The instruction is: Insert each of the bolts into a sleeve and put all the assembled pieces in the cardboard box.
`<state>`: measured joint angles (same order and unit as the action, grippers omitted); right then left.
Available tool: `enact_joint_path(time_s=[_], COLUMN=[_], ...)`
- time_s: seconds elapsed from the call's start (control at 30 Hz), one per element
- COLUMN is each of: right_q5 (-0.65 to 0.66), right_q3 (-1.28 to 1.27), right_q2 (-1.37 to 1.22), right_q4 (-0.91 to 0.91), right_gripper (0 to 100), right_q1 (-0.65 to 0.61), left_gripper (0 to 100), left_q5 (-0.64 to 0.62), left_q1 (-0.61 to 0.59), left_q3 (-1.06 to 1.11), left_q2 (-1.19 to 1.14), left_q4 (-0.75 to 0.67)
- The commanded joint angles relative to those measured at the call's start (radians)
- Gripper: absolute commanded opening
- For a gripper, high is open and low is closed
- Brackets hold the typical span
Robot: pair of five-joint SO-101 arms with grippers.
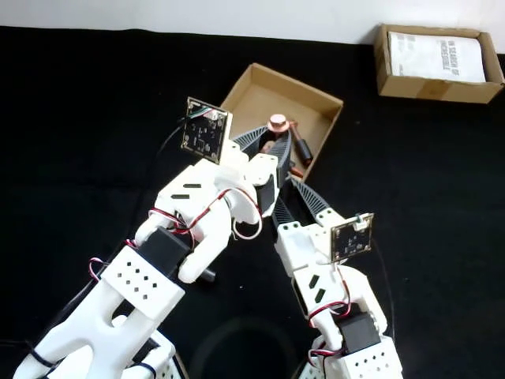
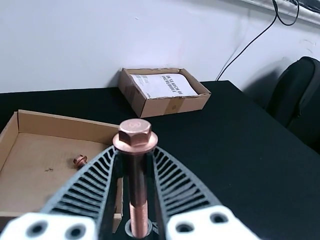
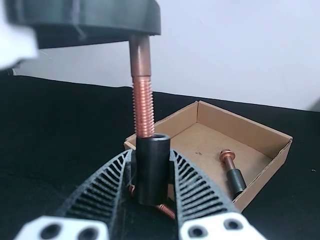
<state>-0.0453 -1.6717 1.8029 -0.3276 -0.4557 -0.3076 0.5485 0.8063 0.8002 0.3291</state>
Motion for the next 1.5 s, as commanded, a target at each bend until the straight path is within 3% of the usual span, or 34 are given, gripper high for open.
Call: enact_joint_path(time_s=[0.0, 0.93, 1.1, 1.47], right_q5=[0.002, 0.002, 0.002, 0.002], right_q3=[-0.136, -0.136, -0.136, -0.125], right_q2=[0.010, 0.010, 0.010, 0.010], right_q4=[0.030, 0.030, 0.030, 0.027], right_gripper=[0.6, 0.6, 0.6, 0.6], right_q1=[-0.024, -0.025, -0.025, -0.024], left_gripper=[1, 1, 1, 1], left_q5=[0.009, 0.009, 0.072, 0.074], left_q1=[0.033, 0.028, 0.027, 0.025], left_q3=[-0.008, -0.104, -0.113, -0.252], left_q2=[-0.004, -0.004, -0.005, -0.127], left_q4=[-0.017, -0.026, -0.029, -0.028])
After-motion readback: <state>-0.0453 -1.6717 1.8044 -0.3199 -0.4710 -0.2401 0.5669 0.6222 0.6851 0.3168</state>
